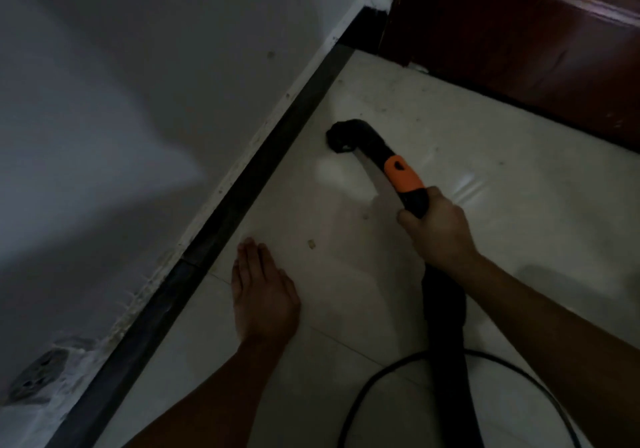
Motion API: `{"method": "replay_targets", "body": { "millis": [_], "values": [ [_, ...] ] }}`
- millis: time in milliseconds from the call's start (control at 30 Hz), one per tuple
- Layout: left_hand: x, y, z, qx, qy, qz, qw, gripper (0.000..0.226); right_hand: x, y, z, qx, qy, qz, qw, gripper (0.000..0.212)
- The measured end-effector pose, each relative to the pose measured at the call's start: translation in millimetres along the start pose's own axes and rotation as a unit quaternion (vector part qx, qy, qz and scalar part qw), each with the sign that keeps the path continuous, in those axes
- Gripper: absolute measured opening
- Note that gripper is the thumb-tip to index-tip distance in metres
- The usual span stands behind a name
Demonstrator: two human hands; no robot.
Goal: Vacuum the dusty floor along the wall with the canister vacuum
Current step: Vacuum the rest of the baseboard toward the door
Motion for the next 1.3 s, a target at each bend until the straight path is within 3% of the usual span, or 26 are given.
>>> {"method": "replay_targets", "body": {
  "millis": [133,300,400,567,733,900,1133,1300],
  "values": [
    [-3.5,5.2,-0.7,0.002,0.002,-0.013,1.000,0.055,-42.8,5.3,-41.0,0.016,-0.023,0.021,0.999,0.024],
    [-6.1,5.3,0.8,0.005,-0.001,-0.003,1.000,0.055,-114.8,70.5,-16.6,-0.112,-0.152,0.056,0.980,0.034],
    [-10.1,8.3,5.6,0.038,-0.022,0.017,0.999,0.052,-116.3,80.4,2.5,-0.139,-0.193,0.079,0.968,0.037],
    [-43.1,14.7,45.3,0.033,-0.048,-0.045,0.997,0.045,-76.8,39.2,-3.8,-0.043,-0.123,0.079,0.988,0.036],
    [-63.2,-0.2,95.9,0.032,-0.028,-0.048,0.998,0.054,-82.8,59.4,31.4,-0.078,-0.159,0.071,0.982,0.038],
    [-56.8,-20.8,95.8,-0.026,-0.046,-0.002,0.999,0.056,-51.7,44.6,75.2,-0.079,-0.130,0.084,0.985,0.039],
    [-57.3,-18.0,95.6,-0.003,-0.027,-0.005,1.000,0.056,-15.8,12.5,56.1,-0.008,-0.082,0.071,0.994,0.031],
    [-58.0,-16.6,96.5,-0.009,-0.033,0.007,0.999,0.054,-2.9,23.9,105.4,-0.050,-0.114,0.059,0.991,0.036]
  ]
}}
Point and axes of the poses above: each hand's wrist, its own z-axis towards the middle knuckle, its own y-axis out of the back of the hand, x = y × z, the point moved 5 cm from there along z, towards the middle knuckle, and after that the axes turned 7 degrees about -y, right-handed, at the moved point
